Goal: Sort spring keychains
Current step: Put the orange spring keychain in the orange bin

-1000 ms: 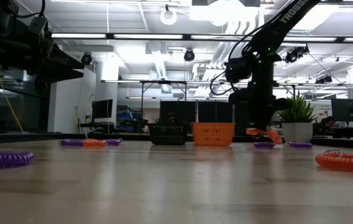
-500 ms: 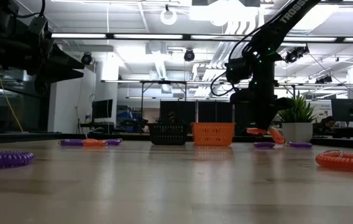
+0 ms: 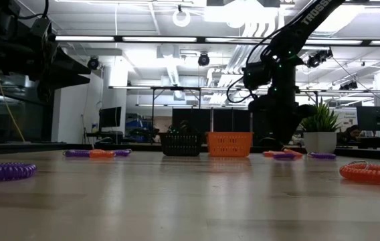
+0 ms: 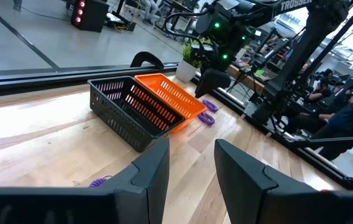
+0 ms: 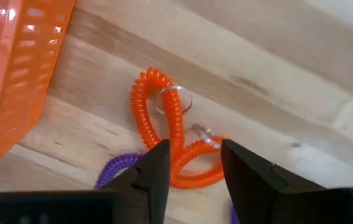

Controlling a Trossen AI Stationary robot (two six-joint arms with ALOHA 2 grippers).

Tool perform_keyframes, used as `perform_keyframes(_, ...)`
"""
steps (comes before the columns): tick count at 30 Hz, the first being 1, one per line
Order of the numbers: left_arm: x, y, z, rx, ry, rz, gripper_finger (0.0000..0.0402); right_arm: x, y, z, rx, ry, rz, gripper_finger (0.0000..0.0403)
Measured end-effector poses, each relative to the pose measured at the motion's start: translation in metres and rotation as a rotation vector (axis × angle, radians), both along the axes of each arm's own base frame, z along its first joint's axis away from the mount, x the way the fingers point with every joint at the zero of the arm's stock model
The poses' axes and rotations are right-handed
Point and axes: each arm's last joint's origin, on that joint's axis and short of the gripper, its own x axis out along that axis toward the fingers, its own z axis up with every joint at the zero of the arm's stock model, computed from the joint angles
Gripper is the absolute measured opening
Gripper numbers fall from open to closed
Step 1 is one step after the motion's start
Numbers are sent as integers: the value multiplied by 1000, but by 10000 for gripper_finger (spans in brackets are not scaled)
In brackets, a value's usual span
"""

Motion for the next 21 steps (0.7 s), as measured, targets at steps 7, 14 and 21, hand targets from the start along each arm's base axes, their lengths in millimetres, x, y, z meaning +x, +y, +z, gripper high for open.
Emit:
perform_keyframes(7, 0, 0, 0, 0, 0, 0, 126, 4, -5, 1, -74, -17, 206, 151)
perform_keyframes(14, 0, 0, 0, 0, 0, 0, 126, 6, -7, 1, -101, -35, 289, 151)
perform_keyframes(21, 0, 0, 0, 0, 0, 0, 126, 9, -10, -15, -49, -14, 353, 151)
